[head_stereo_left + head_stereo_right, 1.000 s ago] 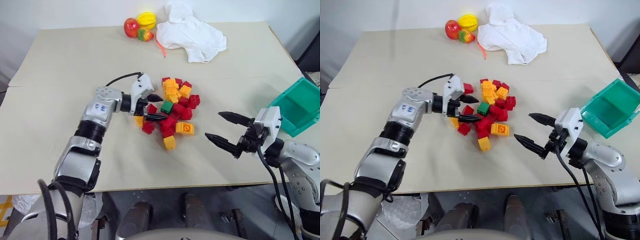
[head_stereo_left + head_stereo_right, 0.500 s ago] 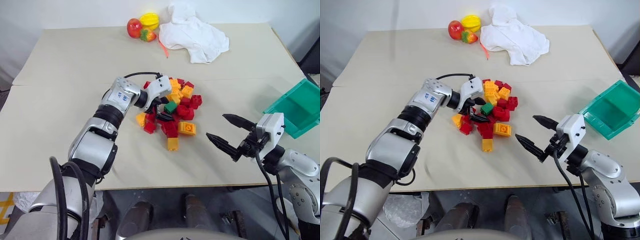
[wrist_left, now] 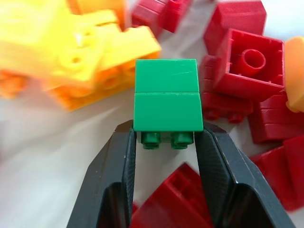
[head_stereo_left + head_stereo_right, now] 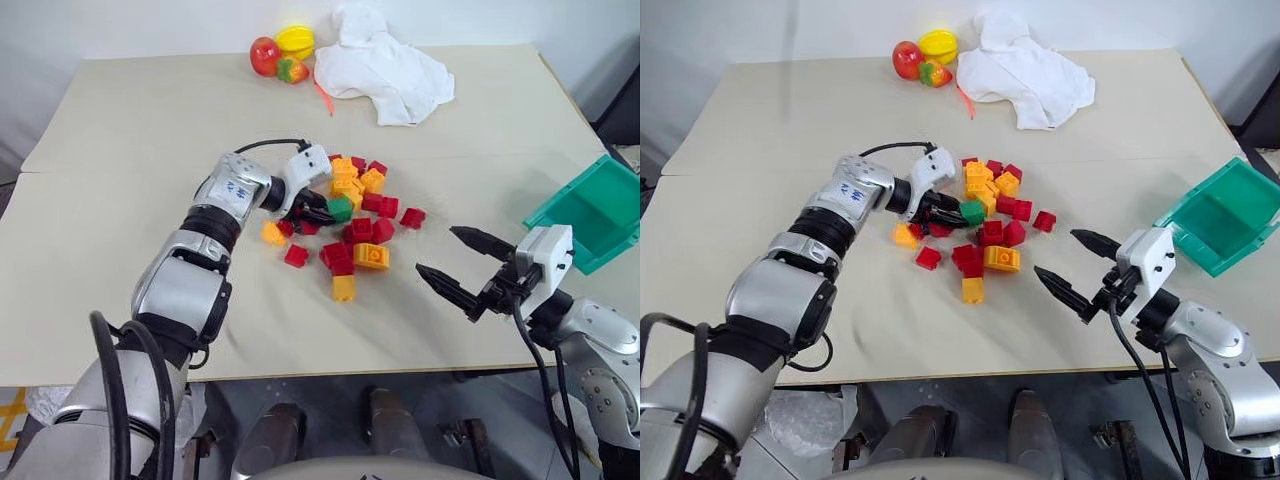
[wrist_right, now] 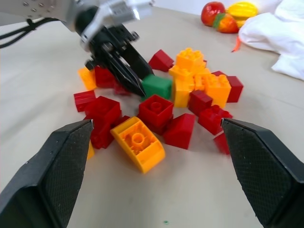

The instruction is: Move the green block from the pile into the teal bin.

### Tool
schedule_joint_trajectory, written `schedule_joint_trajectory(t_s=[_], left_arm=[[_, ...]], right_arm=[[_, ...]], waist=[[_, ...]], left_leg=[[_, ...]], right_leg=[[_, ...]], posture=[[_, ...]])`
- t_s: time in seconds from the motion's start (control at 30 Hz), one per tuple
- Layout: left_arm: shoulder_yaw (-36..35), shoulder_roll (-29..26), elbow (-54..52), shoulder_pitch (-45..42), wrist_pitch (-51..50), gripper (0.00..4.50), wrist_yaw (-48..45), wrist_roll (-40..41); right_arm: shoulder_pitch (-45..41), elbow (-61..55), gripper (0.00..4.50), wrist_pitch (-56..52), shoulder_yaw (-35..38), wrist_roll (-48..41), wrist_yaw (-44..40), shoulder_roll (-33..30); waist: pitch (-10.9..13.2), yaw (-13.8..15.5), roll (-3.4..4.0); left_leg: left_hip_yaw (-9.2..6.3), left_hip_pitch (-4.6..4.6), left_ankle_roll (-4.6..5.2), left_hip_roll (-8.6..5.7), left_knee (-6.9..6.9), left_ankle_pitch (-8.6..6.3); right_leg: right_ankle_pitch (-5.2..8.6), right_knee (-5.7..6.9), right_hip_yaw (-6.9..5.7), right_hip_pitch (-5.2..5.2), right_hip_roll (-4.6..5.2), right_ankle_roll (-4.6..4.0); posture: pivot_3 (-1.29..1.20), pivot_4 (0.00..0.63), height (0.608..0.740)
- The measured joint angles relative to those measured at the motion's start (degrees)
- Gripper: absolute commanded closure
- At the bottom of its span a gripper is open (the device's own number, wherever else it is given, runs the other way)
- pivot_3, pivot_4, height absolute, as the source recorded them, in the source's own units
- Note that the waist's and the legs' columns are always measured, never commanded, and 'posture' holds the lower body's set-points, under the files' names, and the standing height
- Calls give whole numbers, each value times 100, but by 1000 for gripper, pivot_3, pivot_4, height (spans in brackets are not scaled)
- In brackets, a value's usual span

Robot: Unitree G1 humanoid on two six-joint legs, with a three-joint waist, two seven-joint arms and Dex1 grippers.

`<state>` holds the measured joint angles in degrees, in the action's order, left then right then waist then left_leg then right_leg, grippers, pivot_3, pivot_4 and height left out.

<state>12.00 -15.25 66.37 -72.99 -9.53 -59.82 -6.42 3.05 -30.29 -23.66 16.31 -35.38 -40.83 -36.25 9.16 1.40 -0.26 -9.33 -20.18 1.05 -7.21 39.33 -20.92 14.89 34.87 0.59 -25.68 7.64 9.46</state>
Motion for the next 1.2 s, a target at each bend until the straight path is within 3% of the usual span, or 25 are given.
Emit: schedule_joint_trajectory(t_s=[0.2,0.53,0.8,1.1,1.13,1.2], left_arm=[[-476,-173,-87,-78,468,3035,-565,397],[-472,71,-767,-53,574,3035,-1235,591],[308,1539,-1031,281,583,3035,-1129,338],[699,2086,-404,385,1210,234,-564,-84],[657,2085,-401,386,1261,22,-564,-62],[452,2033,-422,385,1393,22,-600,63]], right_arm=[[12,-2,0,-13,266,-49,-38,-181],[190,-9,0,-73,618,-168,-63,-340],[1025,-234,0,-264,1460,-408,-198,-531],[1906,-848,0,-281,2058,-559,26,-291],[2014,-935,0,-285,2099,-575,56,-251],[2215,-1106,0,-313,2191,-635,109,-222]], waist=[[0,7,0],[0,19,-1],[4,65,-7],[7,30,-10],[6,32,-10],[7,32,-9]], left_leg=[[-1,-2,0,0,0,0],[-2,-4,1,-1,0,0],[11,-2,9,-1,0,-2],[44,13,14,0,-2,-1],[44,13,14,0,-2,-1],[45,13,15,0,-2,-1]], right_leg=[[0,-4,-2,0,1,0],[0,-3,-2,1,3,0],[-3,-14,3,6,0,6],[-8,-23,41,5,-3,13],[-8,-24,42,5,-3,14],[-8,-23,44,4,-3,14]], posture=[[0,150,740],[0,150,740],[0,150,740],[0,150,740],[0,150,740],[0,150,740]])
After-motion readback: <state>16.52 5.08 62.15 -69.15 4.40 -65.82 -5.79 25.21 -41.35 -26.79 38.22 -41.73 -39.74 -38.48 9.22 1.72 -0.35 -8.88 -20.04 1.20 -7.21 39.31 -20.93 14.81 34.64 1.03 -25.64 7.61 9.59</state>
